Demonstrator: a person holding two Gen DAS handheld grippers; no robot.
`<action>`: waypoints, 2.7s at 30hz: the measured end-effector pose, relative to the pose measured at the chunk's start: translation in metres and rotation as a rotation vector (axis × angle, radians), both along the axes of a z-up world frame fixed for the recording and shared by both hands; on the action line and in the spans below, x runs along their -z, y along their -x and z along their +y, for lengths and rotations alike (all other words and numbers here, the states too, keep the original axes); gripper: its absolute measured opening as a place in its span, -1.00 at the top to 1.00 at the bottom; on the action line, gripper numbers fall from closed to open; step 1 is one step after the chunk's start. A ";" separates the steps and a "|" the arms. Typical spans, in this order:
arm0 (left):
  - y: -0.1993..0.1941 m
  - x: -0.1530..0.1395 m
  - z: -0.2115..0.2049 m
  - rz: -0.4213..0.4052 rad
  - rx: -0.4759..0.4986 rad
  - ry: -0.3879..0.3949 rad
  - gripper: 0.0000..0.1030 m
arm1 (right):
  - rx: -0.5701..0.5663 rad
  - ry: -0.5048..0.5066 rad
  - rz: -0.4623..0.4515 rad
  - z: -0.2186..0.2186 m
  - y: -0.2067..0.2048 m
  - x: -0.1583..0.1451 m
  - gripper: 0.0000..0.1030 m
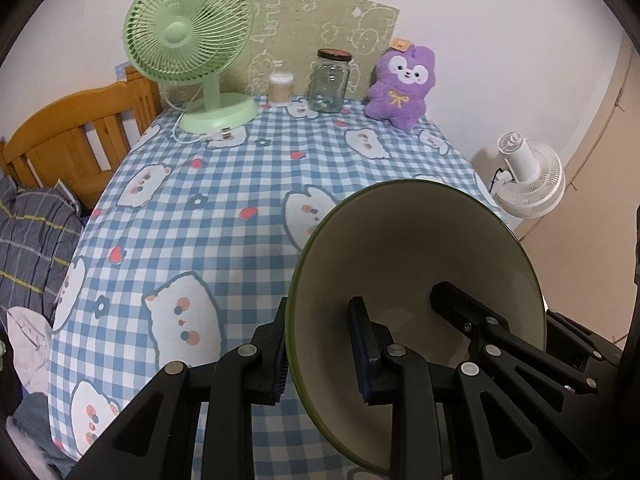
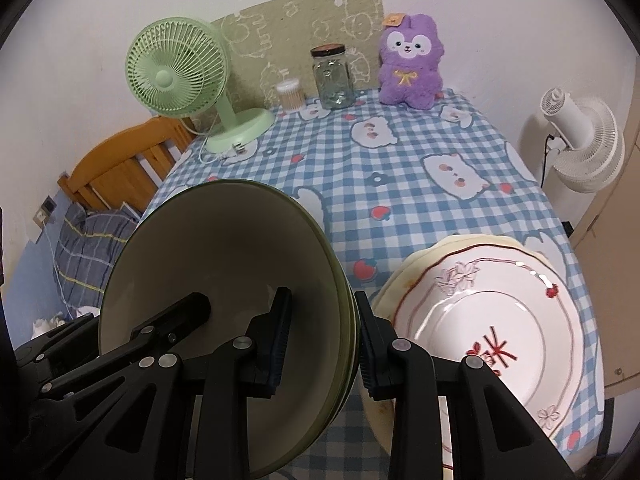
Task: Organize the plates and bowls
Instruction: 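Lift the bowl stack with both tools and carry it toward the plates, then lower the bowl stack onto the plate stack with both tools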
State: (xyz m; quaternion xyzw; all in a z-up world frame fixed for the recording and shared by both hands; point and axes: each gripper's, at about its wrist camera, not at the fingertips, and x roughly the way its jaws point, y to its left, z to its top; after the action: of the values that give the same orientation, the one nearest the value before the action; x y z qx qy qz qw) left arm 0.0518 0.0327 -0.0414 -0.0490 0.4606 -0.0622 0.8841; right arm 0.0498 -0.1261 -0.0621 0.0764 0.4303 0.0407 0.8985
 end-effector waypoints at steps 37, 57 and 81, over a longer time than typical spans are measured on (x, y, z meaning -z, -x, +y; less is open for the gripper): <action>0.005 -0.004 -0.101 0.008 0.165 0.019 0.55 | 0.167 0.004 0.006 -0.097 0.042 -0.008 0.33; -0.012 0.022 -0.137 0.088 0.241 0.022 0.55 | 0.245 -0.005 0.081 -0.135 0.035 0.015 0.33; -0.026 0.025 -0.135 0.074 0.239 0.053 0.40 | 0.257 -0.011 0.049 -0.141 0.023 0.017 0.33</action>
State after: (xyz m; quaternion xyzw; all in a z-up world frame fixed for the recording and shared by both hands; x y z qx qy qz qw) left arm 0.0777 -0.1025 -0.0664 -0.0194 0.4934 -0.1774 0.8513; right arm 0.0271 -0.2671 -0.0792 0.1369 0.4386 -0.0740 0.8851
